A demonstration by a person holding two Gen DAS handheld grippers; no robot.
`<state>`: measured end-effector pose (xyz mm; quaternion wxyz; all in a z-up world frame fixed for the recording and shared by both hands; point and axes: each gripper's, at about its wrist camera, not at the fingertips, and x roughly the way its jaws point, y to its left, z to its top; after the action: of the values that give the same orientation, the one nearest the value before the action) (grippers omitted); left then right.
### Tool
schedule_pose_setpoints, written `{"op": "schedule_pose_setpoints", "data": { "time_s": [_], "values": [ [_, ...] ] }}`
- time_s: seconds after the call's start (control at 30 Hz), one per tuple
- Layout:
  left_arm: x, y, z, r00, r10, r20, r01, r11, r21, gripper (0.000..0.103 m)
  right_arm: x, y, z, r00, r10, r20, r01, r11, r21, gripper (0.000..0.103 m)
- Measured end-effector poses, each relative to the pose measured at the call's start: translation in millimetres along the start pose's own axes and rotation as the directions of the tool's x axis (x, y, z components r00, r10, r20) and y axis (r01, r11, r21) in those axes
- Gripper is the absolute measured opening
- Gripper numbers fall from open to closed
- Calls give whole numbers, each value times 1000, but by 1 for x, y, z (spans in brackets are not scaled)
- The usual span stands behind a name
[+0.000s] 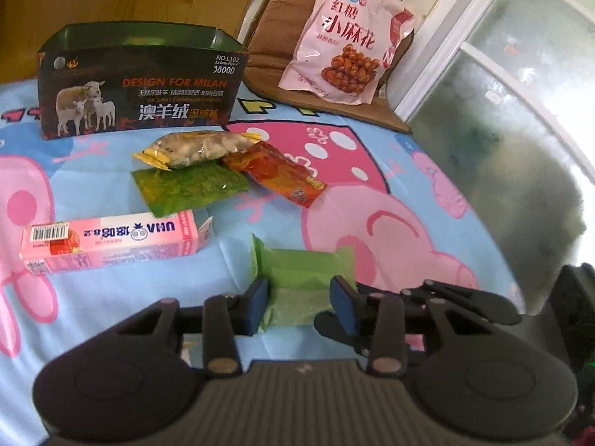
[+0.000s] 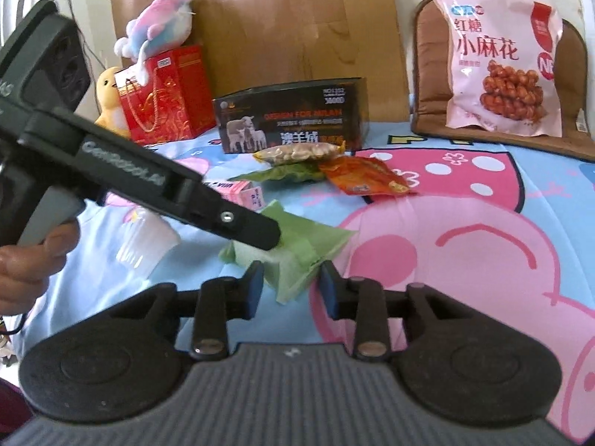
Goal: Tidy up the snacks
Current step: 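Grasp the second light green packet with the left gripper, then drop the light green packet into the black tin box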
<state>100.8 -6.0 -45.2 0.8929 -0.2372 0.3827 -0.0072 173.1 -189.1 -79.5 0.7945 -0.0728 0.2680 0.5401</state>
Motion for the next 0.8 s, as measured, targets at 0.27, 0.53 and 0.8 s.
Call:
{"op": "schedule_pose_setpoints", "data": {
  "time_s": [0.27, 0.53, 0.8],
  "values": [
    [-40, -2, 33, 989, -38, 142, 36, 999, 17, 36, -12, 0, 36, 994, 31, 106, -34, 999, 25, 35],
    [-68, 39, 105, 937, 88, 337, -85, 996, -22, 36, 41, 11, 118, 969, 47, 242, -25, 996, -90, 35],
    [-35, 118, 153, 912, 269, 308, -212, 955, -206, 37, 162, 29, 170, 985, 75, 158, -60, 994, -93, 41]
  ]
}}
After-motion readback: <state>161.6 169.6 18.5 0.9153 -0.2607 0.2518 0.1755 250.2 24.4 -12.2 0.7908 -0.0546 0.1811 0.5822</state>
